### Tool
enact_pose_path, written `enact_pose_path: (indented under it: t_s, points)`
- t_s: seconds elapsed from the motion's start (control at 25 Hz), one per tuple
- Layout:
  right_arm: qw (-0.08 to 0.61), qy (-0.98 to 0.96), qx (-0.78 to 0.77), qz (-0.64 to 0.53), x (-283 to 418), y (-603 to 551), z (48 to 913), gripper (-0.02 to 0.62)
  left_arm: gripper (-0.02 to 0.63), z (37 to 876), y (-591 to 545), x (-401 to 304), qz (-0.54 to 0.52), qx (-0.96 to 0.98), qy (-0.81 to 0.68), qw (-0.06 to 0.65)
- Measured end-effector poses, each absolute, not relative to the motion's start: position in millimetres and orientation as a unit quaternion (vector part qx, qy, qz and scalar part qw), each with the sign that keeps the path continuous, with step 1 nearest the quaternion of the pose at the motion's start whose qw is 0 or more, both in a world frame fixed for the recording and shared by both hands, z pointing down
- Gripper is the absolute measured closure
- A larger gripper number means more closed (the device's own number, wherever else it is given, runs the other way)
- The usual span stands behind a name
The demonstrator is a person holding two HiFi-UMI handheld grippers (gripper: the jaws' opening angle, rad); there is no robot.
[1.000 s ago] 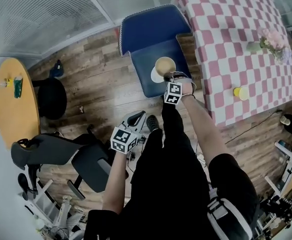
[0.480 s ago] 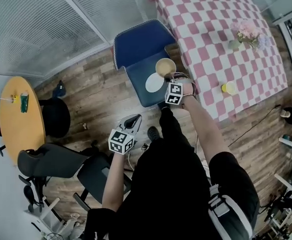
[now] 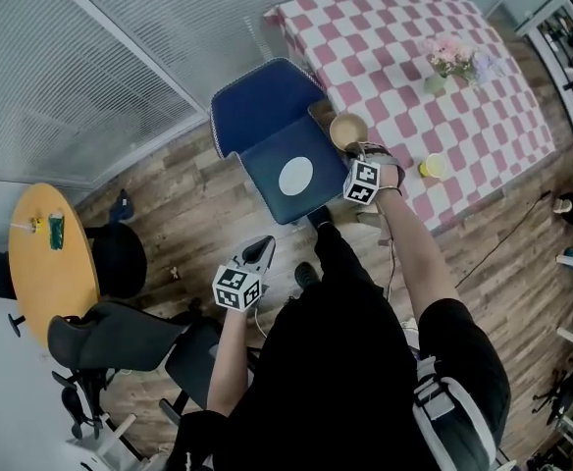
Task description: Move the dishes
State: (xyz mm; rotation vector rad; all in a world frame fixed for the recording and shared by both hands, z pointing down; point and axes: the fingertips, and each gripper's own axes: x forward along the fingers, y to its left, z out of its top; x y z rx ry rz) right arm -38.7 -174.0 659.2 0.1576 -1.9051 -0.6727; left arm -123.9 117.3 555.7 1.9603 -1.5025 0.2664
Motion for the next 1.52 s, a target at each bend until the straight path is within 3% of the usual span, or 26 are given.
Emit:
enact_pose_path:
  t_s: [0.68, 1.52]
  points:
    - [0.587, -0.761, 0.193, -0.198, 101.4, -257.1, 659.2, 0.571, 0.581, 553.7, 38.2, -92.8, 0.129, 0.793, -0.512, 0.305]
    - [0.606, -0.750, 0.189, -0.185, 102.6, -290.7, 679.9, 0.568, 0.581, 563.2, -1.0, -90.4, 0.144, 0.801, -0.491, 0.311]
